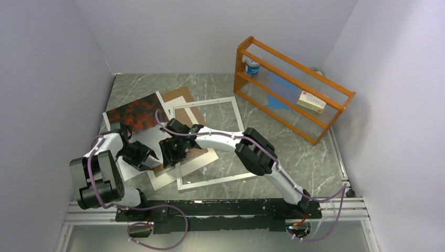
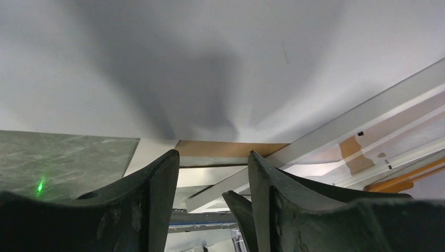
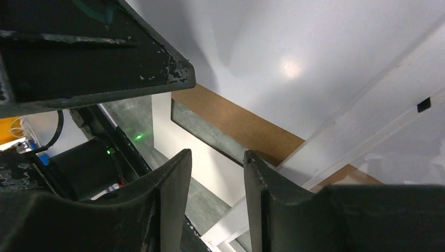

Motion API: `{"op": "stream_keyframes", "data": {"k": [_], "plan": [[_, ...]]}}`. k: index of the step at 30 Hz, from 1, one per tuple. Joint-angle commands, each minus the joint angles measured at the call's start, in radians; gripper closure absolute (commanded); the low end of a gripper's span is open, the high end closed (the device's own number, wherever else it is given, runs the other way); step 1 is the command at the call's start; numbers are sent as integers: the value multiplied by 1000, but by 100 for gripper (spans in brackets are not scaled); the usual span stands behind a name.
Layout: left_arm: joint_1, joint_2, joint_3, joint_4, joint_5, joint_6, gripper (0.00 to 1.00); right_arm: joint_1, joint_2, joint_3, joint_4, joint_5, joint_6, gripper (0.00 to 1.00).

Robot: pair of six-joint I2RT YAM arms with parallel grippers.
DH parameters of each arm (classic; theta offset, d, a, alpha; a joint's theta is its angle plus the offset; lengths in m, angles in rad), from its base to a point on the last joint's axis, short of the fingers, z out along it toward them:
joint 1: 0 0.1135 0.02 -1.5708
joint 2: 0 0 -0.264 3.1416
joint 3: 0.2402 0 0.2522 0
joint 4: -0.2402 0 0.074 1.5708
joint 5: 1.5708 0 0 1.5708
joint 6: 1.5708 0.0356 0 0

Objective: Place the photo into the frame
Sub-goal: Adjust the photo frame at the center of the board.

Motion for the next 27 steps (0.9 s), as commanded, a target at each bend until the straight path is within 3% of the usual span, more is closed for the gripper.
{"op": "stream_keyframes", "data": {"k": [1, 10, 17, 27], "plan": [[1, 37, 32, 0, 8, 37, 43, 4, 13, 41, -115, 154, 7, 53], [2, 86, 56, 14, 12, 69, 42, 10, -51, -17, -231, 401, -5, 43], [2, 89, 113, -23, -27, 104, 42, 52, -109, -64, -200, 531, -161, 42], [1, 134, 307, -102, -41, 259, 43, 182, -317, -299, 109, 523, -558, 31]]}}
